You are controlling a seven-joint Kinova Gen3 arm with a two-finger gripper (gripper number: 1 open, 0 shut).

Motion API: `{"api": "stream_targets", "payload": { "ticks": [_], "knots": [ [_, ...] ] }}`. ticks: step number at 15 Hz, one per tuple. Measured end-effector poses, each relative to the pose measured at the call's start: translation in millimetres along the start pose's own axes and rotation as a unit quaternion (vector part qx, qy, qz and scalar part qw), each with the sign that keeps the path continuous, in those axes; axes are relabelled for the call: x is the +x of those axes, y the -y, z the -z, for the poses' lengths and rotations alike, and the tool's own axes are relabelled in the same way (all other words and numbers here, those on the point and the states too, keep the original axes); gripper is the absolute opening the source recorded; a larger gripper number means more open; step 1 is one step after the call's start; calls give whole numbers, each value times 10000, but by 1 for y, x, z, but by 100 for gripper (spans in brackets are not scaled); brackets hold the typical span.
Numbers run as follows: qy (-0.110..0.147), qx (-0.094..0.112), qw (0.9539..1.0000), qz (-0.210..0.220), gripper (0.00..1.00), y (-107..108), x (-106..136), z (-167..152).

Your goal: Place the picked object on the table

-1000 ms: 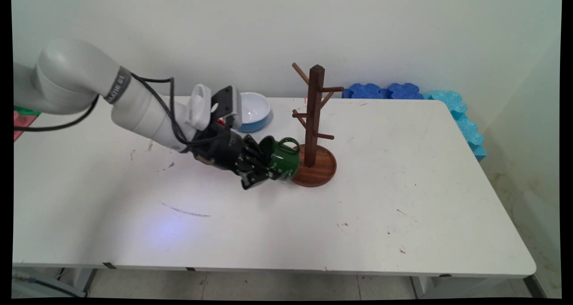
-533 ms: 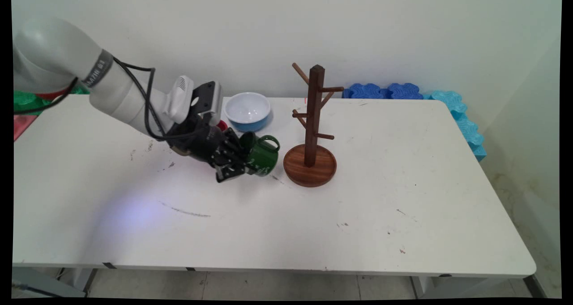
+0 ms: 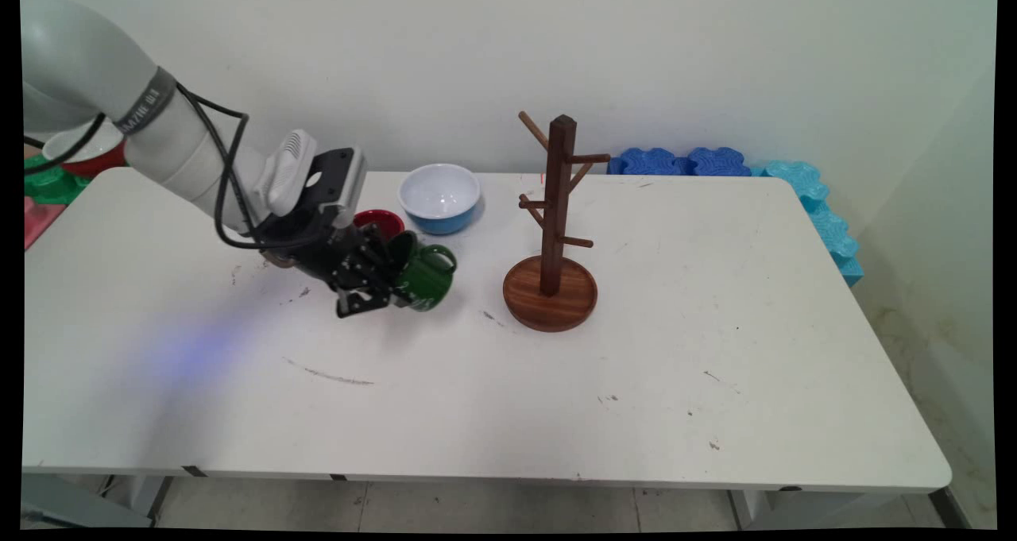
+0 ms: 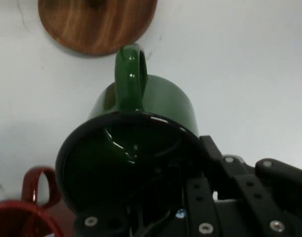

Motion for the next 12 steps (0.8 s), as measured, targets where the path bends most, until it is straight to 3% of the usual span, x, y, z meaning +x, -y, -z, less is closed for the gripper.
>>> {"api": "stream_targets", "payload": {
  "ticks": [12],
  "knots": [
    [894,-111,9930,-766,0,-7,-40,5]
  ]
}}
